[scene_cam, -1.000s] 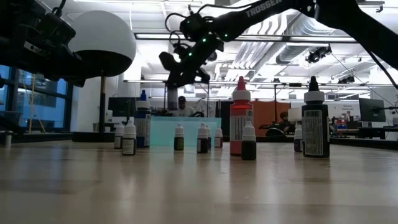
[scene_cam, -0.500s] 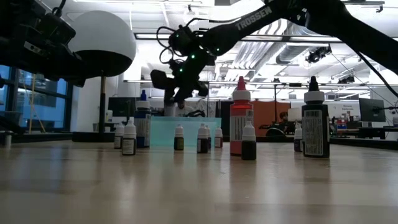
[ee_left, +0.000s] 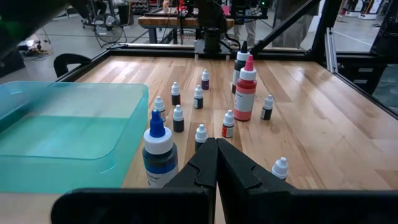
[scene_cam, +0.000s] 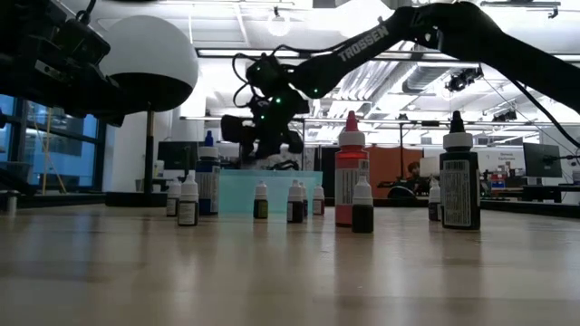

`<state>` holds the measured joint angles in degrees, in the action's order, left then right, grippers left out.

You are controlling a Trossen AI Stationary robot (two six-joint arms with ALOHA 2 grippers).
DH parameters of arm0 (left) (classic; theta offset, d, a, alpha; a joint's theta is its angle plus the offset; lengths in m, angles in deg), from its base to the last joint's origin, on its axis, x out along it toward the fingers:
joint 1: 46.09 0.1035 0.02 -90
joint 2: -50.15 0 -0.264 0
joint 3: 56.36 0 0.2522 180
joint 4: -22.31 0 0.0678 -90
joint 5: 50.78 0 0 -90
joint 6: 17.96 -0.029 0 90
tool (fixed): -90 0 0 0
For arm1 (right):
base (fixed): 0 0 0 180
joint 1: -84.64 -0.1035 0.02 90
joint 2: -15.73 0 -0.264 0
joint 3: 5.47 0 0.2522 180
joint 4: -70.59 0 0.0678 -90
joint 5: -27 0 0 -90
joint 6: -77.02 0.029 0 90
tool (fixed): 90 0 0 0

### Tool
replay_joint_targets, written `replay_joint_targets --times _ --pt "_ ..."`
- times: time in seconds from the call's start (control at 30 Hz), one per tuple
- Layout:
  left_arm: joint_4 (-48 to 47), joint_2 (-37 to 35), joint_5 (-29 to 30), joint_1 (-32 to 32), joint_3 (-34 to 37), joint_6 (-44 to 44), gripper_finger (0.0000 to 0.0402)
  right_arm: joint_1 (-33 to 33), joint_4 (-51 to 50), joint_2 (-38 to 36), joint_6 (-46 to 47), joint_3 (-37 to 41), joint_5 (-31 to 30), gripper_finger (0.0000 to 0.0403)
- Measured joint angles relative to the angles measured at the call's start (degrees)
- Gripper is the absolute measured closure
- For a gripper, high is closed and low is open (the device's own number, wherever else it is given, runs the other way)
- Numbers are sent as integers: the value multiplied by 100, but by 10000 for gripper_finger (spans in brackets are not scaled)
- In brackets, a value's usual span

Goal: Pick & Place food coloring
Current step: Put the large purple food coloring bottle into the blue bin

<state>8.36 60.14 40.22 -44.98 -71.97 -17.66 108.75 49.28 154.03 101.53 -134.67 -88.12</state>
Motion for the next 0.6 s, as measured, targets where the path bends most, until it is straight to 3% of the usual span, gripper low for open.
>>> replay_joint_targets --times 0.6 --pt "0 0 0 0 0 0 401 35 175 183 197 -2 -49 283"
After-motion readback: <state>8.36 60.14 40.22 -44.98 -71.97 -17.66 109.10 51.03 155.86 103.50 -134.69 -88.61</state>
